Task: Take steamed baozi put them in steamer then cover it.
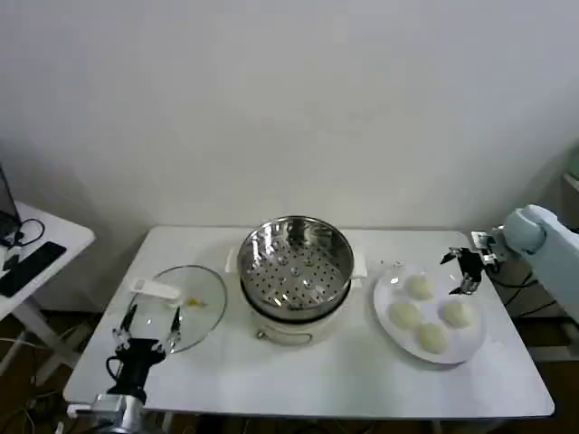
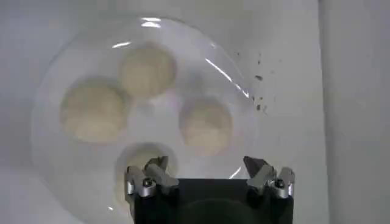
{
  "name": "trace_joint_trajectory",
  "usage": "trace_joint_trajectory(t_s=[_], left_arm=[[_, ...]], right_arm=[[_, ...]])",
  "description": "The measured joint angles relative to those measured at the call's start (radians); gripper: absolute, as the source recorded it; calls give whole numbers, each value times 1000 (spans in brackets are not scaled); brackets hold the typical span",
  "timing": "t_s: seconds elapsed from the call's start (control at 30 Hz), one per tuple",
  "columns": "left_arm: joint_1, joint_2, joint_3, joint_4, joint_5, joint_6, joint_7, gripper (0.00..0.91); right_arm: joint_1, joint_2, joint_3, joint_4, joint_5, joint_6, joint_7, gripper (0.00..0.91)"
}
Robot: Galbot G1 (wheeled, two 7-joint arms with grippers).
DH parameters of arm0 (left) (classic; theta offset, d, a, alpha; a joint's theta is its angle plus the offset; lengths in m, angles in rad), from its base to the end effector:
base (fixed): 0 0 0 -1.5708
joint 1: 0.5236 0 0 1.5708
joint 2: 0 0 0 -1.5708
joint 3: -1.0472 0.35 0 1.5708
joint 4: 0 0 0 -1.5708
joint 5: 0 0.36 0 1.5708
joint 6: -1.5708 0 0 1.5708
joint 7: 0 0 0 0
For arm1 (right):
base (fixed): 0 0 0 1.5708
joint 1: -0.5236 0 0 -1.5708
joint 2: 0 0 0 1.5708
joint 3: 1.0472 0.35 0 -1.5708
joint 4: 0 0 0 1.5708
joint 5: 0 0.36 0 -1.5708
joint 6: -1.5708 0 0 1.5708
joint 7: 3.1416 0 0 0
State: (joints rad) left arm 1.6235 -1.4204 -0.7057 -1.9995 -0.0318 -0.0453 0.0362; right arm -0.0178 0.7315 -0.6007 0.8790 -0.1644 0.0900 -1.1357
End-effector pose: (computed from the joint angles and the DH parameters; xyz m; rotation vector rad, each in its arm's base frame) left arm 0.1669 0.0886 -0.3341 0.0744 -3.0374 -0.2861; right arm 0.5530 -0.2643 -0.1928 1.2220 -1.4799 1.3385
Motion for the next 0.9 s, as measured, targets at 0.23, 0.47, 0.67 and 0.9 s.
trace_joint_trajectory(t_s=[0.23, 0.47, 0.67, 0.9], left_arm=[[-1, 1, -7, 2, -1, 3, -1, 907], [2, 2, -11, 3, -1, 3, 1, 907], [6, 0, -12, 8, -1, -2, 1, 907], [9, -1, -14, 9, -1, -4, 0, 907]], right_arm=[[3, 80, -8, -79, -50, 17, 1, 907], [-11, 142, 4, -147, -101, 40, 11, 907], [-19, 180, 28, -192, -138, 53, 21, 907], [-28, 205, 43, -221, -157, 55, 21, 907]])
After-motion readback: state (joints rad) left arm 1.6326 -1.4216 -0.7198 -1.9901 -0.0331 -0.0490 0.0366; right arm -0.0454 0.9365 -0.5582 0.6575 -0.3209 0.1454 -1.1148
